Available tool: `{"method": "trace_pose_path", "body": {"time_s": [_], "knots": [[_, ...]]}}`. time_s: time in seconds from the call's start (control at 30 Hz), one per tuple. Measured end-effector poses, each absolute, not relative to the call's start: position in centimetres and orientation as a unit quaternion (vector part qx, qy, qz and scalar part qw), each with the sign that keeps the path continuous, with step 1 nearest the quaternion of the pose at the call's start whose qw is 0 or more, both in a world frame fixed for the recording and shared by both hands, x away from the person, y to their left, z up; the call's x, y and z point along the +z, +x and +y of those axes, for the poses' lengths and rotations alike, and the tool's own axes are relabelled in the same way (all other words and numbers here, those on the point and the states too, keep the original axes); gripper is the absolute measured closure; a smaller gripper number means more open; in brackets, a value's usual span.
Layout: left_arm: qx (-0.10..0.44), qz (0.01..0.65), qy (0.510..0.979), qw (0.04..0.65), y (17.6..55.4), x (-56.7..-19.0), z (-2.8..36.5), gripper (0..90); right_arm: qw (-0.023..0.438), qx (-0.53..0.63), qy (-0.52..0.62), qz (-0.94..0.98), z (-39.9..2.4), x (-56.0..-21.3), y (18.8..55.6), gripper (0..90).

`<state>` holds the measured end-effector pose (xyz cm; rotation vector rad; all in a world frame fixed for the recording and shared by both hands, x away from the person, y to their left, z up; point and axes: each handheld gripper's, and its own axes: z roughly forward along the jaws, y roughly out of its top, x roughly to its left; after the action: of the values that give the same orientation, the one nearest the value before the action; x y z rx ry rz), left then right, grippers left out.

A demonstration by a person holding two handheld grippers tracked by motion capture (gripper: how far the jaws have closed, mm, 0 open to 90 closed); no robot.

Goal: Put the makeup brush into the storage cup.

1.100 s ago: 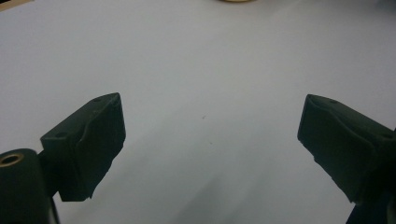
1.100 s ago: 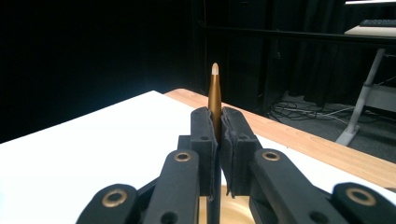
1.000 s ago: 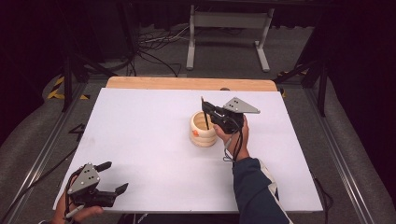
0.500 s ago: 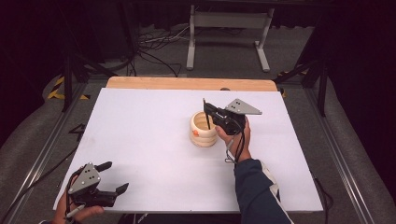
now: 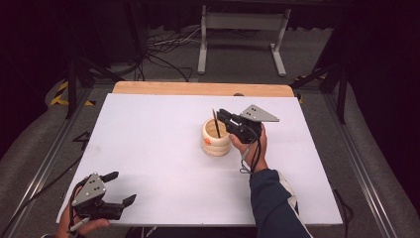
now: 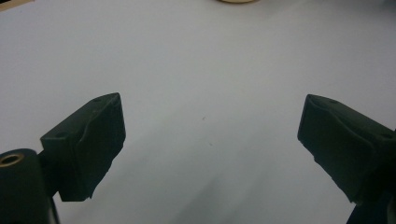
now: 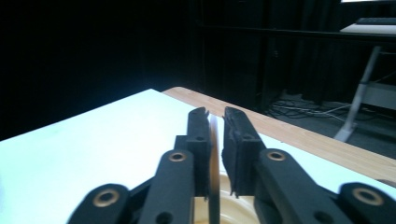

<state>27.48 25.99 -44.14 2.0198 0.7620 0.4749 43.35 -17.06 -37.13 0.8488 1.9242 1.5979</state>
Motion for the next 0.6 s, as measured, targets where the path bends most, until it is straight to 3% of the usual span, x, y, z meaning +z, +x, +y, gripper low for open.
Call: {"method": "trace_pose_path", "body": {"time_s": [0.4, 0.6], "knots": [[0.194, 0.308, 0.816, 0.45, 27.46, -44.1, 26.05, 8.6, 0.263, 0.575, 0.314, 0.709, -17.36, -36.77, 42.85, 65.4], [0.192, 0.306, 0.818, 0.448, 27.45, -44.11, 25.99, 8.6, 0.278, 0.57, 0.315, 0.706, -17.48, -36.35, 42.51, 50.8]]}}
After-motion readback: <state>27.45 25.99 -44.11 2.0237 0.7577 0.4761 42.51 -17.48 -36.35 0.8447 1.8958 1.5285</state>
